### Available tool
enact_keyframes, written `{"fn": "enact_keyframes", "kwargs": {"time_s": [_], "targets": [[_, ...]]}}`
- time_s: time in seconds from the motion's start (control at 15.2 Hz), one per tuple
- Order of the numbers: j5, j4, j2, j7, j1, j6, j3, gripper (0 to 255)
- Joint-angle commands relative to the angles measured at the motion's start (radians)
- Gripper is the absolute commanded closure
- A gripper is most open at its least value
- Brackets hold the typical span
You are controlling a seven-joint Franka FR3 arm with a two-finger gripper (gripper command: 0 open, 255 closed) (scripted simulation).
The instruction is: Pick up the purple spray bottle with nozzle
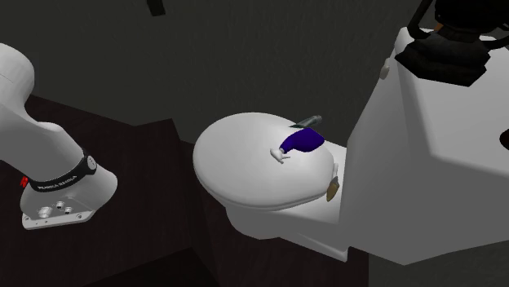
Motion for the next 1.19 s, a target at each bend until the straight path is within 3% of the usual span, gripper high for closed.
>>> {"fn": "enact_keyframes", "kwargs": {"time_s": [0.0,0.53,1.12], "targets": [[0.000,0.000,0.000,0.000,0.000,0.000,0.000,0],[0.000,-0.033,0.240,-0.027,0.005,0.235,-0.011,0],[0.009,0.033,0.569,-0.060,0.012,0.456,-0.021,0]]}}
